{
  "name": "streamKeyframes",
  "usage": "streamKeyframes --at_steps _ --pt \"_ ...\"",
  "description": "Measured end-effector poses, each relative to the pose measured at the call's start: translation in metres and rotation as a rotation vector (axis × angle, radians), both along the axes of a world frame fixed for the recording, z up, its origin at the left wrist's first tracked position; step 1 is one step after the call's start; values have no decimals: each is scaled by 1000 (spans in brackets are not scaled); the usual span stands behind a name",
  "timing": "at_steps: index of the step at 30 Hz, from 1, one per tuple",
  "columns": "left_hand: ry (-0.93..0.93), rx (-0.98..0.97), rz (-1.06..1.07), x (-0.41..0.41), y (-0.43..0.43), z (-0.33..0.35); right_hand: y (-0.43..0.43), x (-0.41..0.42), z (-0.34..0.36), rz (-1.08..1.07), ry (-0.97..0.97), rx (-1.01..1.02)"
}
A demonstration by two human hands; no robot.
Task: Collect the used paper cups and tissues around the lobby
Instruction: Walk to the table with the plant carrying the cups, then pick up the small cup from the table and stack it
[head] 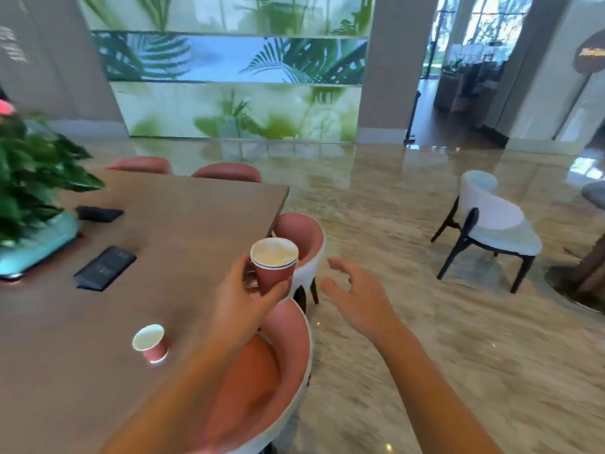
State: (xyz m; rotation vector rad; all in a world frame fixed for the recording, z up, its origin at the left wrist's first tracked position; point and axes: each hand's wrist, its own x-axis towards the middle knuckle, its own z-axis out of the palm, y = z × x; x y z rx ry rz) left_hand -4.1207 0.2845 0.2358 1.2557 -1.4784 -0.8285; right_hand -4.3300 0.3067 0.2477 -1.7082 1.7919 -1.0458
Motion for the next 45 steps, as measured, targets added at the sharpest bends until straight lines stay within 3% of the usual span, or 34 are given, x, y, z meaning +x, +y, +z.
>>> streamKeyframes --at_steps 10,17,27,45 --pt "-98 14 633 115 70 0 -67 128 -13 593 38 54" --pt "-64 -1 876 179 106 -4 -69 217 -16 852 -10 49" --pt "-35 -47 823 233 63 -17 -102 274 -25 831 32 48" --pt "-49 219 730 267 -29 -99 -177 291 -99 771 141 224"
